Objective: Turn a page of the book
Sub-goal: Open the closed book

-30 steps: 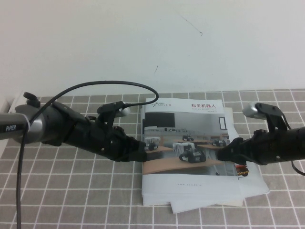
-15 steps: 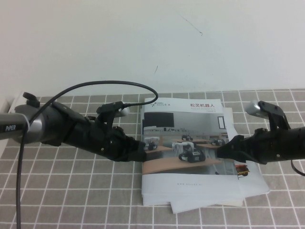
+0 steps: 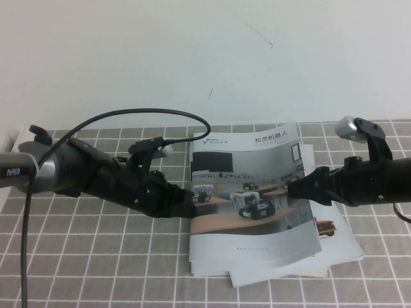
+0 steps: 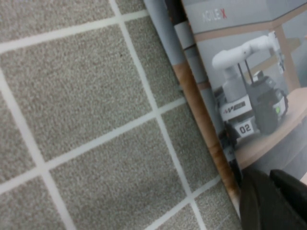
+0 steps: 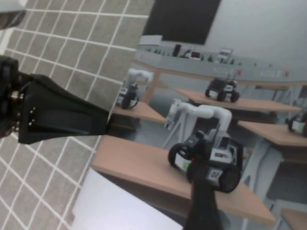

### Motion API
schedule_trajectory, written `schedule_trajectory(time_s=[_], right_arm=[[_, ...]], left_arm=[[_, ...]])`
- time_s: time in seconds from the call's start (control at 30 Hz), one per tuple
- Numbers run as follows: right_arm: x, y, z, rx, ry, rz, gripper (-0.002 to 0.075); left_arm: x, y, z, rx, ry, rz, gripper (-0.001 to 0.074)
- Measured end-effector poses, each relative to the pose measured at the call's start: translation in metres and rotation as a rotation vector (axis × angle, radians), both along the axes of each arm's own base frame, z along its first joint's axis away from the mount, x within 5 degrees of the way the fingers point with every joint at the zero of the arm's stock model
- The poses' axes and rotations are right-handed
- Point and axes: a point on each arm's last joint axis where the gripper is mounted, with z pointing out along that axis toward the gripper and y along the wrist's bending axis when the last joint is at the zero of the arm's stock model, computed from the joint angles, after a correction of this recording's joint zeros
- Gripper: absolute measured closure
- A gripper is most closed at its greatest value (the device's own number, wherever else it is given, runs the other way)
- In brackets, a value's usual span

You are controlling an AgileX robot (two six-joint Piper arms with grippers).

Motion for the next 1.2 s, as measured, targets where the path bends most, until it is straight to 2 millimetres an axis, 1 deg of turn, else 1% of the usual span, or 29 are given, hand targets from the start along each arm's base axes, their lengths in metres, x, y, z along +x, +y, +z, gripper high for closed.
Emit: schedule_trajectory(time_s=[0.3,0.43,0.57,0.7,0.87,1.07,1.2], right_arm=[[-0.003,0.003,0.005,0.026,-0.052,0.074,0.0263],[-0.004,0.007,0.010,0.072,-0.086,0.115,0.0263],[-0.003,0.008,0.011,0.095,-0.094,0.111,0.0263],[0.000,0.004,0.008,0.043,-0.098,0.072,0.0263],[0.006,-0.007,0.007,-0.032,-0.119,0.057,0.0263],[0.005,-0.015,0.022,-0.105,-0.160,0.074,0.0264],[0.002,-0.018,0.025,-0.147,-0.142,0.079,0.0264]], left_arm=[[0.000,0.001,0.000,-0.001,0.002,0.002,0.0739],[0.000,0.001,0.000,-0.003,0.004,0.004,0.0739],[0.000,0.000,0.000,-0.005,0.005,0.004,0.0739],[0.000,0.000,0.000,-0.006,0.006,0.002,0.0739],[0.000,0.000,0.000,-0.014,0.010,0.005,0.0739],[0.000,0.000,0.000,-0.020,0.015,0.008,0.0739],[0.000,-0.001,0.000,-0.021,0.016,0.009,0.0739]])
